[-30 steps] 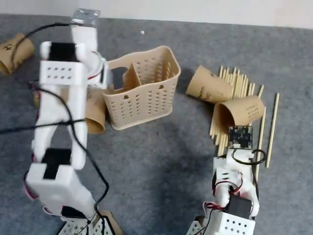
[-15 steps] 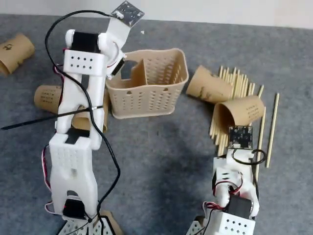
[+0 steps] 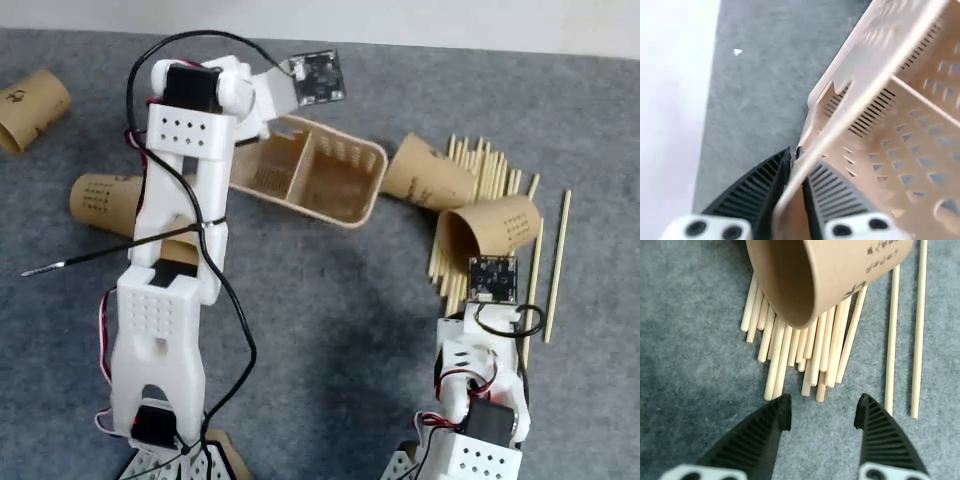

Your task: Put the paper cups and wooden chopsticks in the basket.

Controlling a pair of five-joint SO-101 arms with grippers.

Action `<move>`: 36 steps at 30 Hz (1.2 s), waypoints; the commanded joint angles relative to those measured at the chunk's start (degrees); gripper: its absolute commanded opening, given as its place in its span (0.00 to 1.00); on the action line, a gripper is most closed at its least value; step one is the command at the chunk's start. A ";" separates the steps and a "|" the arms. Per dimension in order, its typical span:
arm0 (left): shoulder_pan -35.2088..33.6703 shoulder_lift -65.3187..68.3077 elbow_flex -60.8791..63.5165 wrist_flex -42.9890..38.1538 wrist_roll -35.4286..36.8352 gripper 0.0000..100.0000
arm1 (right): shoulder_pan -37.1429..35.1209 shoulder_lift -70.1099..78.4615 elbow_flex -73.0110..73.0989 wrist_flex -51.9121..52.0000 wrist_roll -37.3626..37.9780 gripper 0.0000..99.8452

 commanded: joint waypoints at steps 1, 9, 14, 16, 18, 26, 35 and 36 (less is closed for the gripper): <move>-0.40 -0.66 -2.42 -4.66 10.11 0.20 | -0.48 -0.48 0.92 -1.10 0.53 0.22; -2.77 -1.10 -2.51 -16.44 31.82 0.19 | -0.48 -0.48 0.92 -1.10 0.53 0.22; -2.86 -1.45 -7.78 -18.46 44.75 0.18 | -0.48 -0.48 0.92 -1.10 0.53 0.22; -2.68 -1.27 -9.10 -18.73 46.42 0.18 | -0.48 -0.48 0.92 -1.10 0.53 0.22; -2.68 -1.19 -7.69 -18.73 46.42 0.18 | -0.48 -0.48 0.92 -1.10 0.53 0.22; -4.35 -1.01 -2.59 -22.07 46.68 0.18 | -0.48 -0.48 0.92 -1.10 0.53 0.22; -4.97 5.58 -0.31 -24.44 50.11 0.18 | -0.48 -0.48 0.92 -1.10 0.53 0.22; -5.14 6.37 -0.31 -24.53 50.11 0.18 | -0.48 -0.48 0.92 -1.10 0.53 0.22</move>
